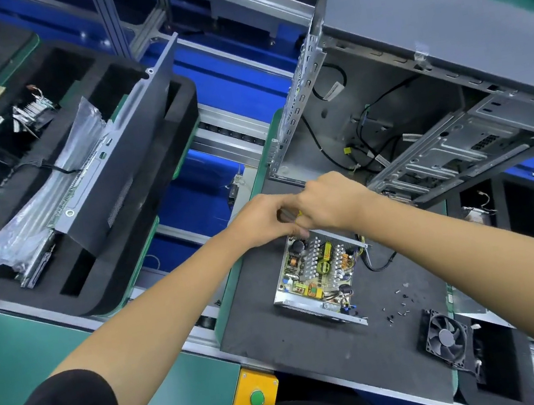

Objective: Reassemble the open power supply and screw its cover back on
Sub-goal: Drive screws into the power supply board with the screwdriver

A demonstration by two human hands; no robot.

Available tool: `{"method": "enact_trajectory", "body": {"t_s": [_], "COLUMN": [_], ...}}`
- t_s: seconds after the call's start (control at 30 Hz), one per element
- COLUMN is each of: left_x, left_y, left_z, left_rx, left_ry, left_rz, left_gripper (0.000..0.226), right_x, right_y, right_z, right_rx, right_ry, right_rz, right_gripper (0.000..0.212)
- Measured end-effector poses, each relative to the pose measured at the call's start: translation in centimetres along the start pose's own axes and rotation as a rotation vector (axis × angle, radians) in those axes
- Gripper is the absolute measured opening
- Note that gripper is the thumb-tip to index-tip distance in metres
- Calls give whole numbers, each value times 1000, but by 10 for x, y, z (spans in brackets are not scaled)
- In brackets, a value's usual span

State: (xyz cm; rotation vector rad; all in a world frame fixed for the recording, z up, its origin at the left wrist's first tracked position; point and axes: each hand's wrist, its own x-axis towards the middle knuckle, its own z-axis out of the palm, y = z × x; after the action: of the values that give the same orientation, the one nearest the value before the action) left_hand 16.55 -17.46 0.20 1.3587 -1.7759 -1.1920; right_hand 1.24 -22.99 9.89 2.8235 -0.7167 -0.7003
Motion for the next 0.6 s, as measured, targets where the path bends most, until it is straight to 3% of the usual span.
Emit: {"method": "enact_trajectory", "body": {"t_s": [0.1, 0.2, 0.3, 0.5, 0.6], "left_x": [2, 4, 4, 0, 3], "left_y": [1, -1, 0, 4, 8], "left_z": [-1, -4, -6, -1, -2], "left_rx": [40, 2, 9, 56, 99], "left_ry": [-31, -128, -184, -55, -87], "left_rz": [4, -52, -32, -11, -12], "left_gripper": [29, 17, 32, 33, 28], "right_x": [-6, -14, -19, -14, -14], "right_y": [1, 6, 12, 8, 8], "right_z": [-5, -6, -9, -7, -12], "right_rx": [47, 62, 37, -40, -55], "right_ry": [-15, 46, 52, 41, 9], "right_rz": [21, -86, -187, -102, -68], "right_gripper": [29, 29, 41, 30, 34]}}
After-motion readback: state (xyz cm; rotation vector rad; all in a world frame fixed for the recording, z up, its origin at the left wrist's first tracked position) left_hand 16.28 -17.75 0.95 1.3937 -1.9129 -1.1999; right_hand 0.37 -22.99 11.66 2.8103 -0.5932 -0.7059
